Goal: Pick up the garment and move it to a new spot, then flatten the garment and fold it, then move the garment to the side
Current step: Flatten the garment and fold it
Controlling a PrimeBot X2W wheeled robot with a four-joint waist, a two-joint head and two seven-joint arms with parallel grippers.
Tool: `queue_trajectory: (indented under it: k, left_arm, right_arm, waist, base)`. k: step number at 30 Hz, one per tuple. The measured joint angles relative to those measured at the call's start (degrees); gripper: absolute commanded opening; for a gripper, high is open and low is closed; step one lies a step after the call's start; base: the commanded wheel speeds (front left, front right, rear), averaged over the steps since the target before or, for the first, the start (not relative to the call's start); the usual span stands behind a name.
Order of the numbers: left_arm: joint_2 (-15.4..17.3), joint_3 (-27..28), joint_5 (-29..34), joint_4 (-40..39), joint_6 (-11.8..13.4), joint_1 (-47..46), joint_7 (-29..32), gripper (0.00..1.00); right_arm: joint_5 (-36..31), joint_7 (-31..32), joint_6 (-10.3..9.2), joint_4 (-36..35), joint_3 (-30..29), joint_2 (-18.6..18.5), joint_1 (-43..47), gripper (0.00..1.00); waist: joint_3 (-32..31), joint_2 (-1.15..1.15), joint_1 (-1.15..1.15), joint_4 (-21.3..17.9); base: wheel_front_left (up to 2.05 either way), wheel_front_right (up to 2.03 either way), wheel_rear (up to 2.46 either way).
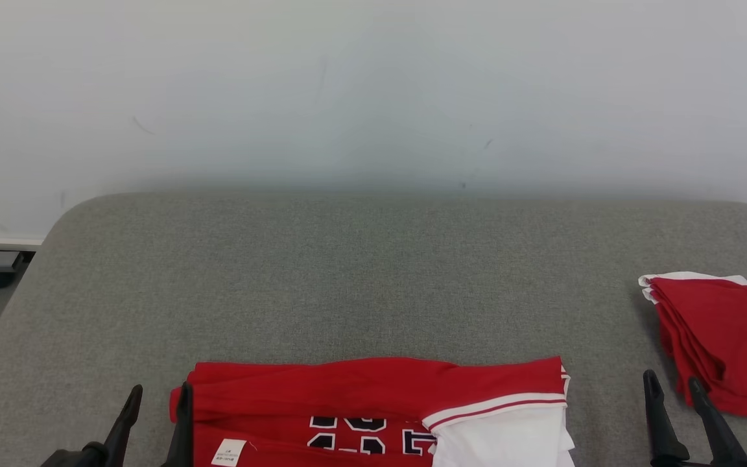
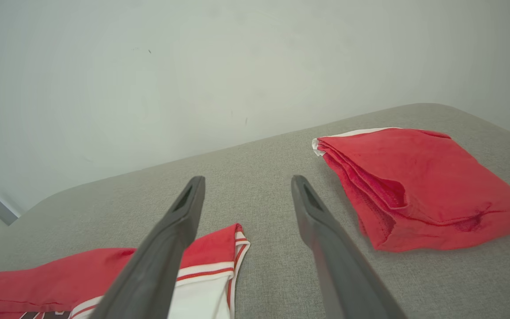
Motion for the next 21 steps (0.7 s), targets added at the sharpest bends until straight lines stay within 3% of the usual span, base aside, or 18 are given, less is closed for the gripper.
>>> queue_trajectory:
  k: [15, 21]
  left_arm:
    - [0.9, 0.3, 0.4, -2.7, 0.5, 1.1, 3.4, 1.00]
    - [0.7, 0.0, 0.5, -3.4, 0.5, 1.2, 4.3, 1.00]
  right_arm:
    - [0.3, -1.0, 1.51, 3.1, 0.7, 0.5, -1.3, 1.00]
    - [0.2, 9.2, -0.41, 4.9, 4.0, 0.0, -5.9, 1.00]
  waist:
    - [0.7, 0.00, 0.01, -0.2]
    - [1.0, 0.00, 0.01, 0.0]
  base:
    - [0.00, 0.00, 0.00]
    - [0.00, 0.00, 0.00]
